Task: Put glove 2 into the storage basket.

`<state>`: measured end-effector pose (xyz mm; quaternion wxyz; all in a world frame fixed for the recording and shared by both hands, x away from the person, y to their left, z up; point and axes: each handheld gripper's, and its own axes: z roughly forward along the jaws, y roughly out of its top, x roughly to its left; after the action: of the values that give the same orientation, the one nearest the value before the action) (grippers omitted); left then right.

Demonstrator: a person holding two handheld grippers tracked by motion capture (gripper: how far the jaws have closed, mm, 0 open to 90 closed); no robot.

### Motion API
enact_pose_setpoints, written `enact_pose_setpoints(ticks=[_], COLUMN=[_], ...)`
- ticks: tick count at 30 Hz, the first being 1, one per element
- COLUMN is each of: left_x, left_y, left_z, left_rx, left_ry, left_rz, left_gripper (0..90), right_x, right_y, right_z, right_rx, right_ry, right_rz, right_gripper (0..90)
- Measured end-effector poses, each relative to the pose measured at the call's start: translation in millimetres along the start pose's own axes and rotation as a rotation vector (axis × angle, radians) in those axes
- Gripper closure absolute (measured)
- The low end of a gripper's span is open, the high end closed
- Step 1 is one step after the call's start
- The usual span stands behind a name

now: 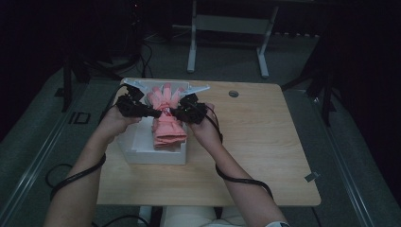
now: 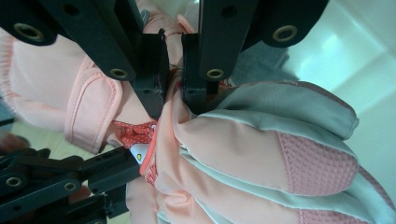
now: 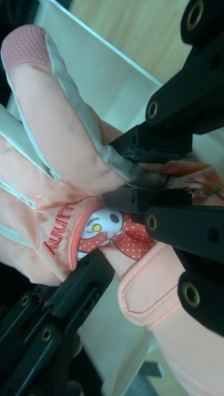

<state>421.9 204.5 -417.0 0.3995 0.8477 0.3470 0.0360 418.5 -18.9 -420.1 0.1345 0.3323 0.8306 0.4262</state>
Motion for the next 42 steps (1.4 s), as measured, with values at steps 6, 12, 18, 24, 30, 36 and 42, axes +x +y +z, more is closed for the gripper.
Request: enact_pose_setpoints(ticks=[6,12,18,24,30,36,42], left_x=[4.5,10.8,12.5,9.5,14.1,13.1,11.4], left_y=[-3.8,-6.7,-8.5,-4.6,-4.3,-2.3,-2.5], left_z=[15.1,24.3,34.3,46.5,58.0,69.5,71.5], left_rx=[0.061,0.111,0.143,0.211,0.275,0.307,0.273], left_ry=[0.037,0.064,0.083,0.186,0.231,0.213,0.297], left_rz=[-0.005,-0.032,-0.034,-0.057,-0.137,-0.160,-0.170], left_gripper=[82.0,81.9,81.8,81.4,80.8,77.4,64.0], right_x=[-1.7,-1.1,-2.0,-3.0,-7.8,-5.4,-6.4], right_y=[-5.9,-5.0,-7.7,-6.0,-4.5,4.5,6.7], right_z=[16.6,31.3,42.8,47.3,51.8,39.6,25.4], right_rx=[0.081,0.137,0.189,0.215,0.230,0.172,0.140], right_ry=[-0.019,-0.037,-0.053,-0.070,-0.093,-0.071,-0.044], right_rz=[0.007,-0.024,-0.030,-0.025,-0.022,-0.015,-0.019], right_gripper=[77.0,76.8,76.6,72.7,64.5,57.4,54.2])
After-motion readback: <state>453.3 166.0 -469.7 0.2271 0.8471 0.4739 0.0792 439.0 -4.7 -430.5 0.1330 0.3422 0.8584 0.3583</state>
